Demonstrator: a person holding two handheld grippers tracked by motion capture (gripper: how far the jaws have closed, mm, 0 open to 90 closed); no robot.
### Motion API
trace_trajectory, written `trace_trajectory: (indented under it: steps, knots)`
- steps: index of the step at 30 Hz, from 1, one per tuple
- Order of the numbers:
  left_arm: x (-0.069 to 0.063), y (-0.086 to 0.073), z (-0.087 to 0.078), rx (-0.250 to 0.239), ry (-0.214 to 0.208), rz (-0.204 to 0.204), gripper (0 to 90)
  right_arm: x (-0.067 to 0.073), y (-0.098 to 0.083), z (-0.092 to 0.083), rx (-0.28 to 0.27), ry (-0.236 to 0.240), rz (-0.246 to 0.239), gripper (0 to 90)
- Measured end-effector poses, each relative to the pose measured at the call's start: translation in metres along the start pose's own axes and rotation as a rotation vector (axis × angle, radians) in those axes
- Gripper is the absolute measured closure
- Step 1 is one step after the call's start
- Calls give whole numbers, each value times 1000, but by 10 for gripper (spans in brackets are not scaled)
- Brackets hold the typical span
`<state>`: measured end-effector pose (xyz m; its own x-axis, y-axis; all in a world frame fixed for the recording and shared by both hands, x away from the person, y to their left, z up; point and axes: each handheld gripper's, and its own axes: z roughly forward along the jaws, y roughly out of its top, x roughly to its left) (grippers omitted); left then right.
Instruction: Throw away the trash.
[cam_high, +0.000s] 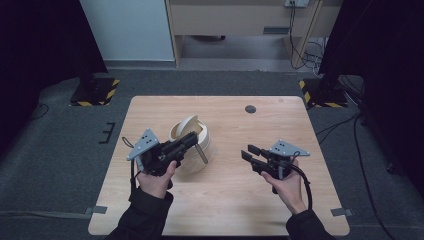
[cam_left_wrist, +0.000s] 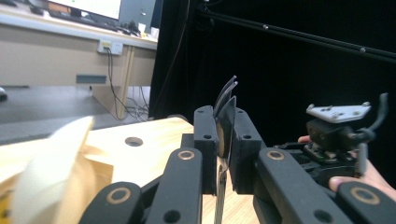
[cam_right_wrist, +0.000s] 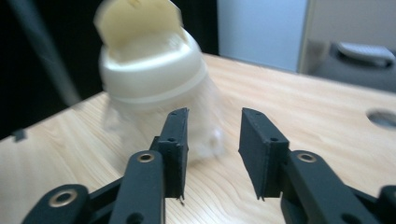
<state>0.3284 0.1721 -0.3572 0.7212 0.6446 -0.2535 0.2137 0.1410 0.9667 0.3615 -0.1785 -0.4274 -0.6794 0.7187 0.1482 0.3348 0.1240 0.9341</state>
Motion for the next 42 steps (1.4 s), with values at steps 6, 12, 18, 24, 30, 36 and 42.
trace_trajectory:
  steps: [6,12,18,24,30,36,42]
  knots:
    - [9,8,-18,-21,28,27,832,-18,-17,1,54,-88,50,480]
    - [21,19,-32,-67,58,23,832,-36,-38,7,160,-196,81,391]
    - [29,25,-39,-91,81,24,832,-46,-52,10,254,-248,102,375]
    - [36,31,-44,-108,107,37,832,-49,-61,16,318,-269,106,338]
    - [54,39,-50,-138,166,47,832,-51,-65,19,350,-273,99,318]
    - [71,35,-47,-131,213,40,832,-52,-66,20,356,-269,94,309]
    - [83,32,-37,-118,243,57,832,-52,-68,22,387,-269,85,299]
